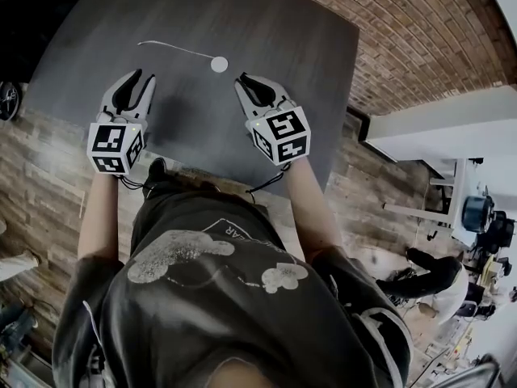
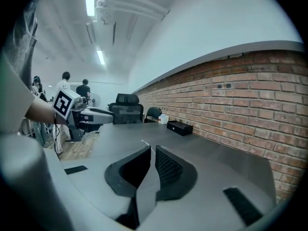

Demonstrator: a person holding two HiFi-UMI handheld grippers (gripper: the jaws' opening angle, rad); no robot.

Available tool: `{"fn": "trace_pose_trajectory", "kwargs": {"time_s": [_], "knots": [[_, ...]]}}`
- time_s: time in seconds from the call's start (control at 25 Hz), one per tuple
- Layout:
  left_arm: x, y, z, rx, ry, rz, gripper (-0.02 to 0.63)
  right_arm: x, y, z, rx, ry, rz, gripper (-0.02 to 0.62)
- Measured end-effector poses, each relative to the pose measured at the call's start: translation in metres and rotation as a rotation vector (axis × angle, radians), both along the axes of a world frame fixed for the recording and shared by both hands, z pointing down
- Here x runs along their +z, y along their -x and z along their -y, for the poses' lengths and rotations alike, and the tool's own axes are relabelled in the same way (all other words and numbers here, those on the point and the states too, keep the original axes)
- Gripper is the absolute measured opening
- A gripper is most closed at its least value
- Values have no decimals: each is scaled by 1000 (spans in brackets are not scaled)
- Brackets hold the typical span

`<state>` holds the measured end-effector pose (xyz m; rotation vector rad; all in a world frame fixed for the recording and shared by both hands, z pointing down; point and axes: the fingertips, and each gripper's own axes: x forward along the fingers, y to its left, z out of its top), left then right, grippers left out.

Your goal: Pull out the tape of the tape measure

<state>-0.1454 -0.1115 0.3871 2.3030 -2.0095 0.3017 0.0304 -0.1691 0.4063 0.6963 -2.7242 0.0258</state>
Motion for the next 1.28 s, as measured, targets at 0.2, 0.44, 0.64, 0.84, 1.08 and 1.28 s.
{"fn": "trace_pose_trajectory", "kwargs": {"time_s": [0.2, 0.44, 0.64, 0.84, 1.08, 1.28], "knots": [[6, -11, -32, -89, 8, -22, 53, 8, -15, -15, -27, 19, -30, 31], [13, -23, -59, -109, 41, -37, 9, 22, -18, -34, -58, 17, -67, 29], [20, -28, -70, -96, 84, -34, 9, 17, -16, -39, -62, 18, -43, 29], [27, -31, -70, -60, 107, -63, 8, 15, -17, -45, -25, 18, -37, 29], [26, -41, -79, 13, 125, -86, 8, 9, -28, -62, 37, 35, -41, 29], [23, -35, -100, 34, 133, -89, 8, 2, -27, -84, 70, 33, -38, 29]]}}
